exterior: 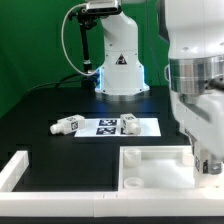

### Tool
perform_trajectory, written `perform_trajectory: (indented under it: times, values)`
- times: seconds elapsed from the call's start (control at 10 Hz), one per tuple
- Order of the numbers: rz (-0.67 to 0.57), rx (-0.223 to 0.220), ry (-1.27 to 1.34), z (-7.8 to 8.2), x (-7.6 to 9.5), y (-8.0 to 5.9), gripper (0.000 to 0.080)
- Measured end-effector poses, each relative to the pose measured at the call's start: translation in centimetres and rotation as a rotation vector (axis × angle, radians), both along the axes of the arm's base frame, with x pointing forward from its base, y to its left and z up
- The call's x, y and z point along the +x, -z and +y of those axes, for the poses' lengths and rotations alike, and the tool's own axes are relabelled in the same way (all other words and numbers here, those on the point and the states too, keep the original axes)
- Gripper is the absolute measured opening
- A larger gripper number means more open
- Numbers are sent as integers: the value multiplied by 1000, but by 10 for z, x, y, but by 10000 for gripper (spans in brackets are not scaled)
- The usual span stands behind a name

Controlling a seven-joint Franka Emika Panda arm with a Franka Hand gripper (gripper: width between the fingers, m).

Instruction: Assemble one leg

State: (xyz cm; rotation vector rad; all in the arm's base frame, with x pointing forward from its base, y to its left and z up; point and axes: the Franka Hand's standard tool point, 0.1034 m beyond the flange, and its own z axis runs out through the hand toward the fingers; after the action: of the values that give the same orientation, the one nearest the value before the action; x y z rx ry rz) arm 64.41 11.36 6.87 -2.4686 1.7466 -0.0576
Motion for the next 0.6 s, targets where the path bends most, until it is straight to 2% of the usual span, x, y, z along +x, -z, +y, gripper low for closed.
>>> perform_trajectory:
  times: [0.1, 0.2, 0.3, 0.5, 0.6]
  values:
    - [-43, -28, -213, 6, 0, -4, 517]
    - [-48, -38, -302, 11, -3, -5, 623]
    - [-54, -41, -298, 17, -3, -9, 644]
    - [-60, -59, -423, 15, -3, -8, 648]
    - [-81, -86, -578, 12, -2, -8, 648]
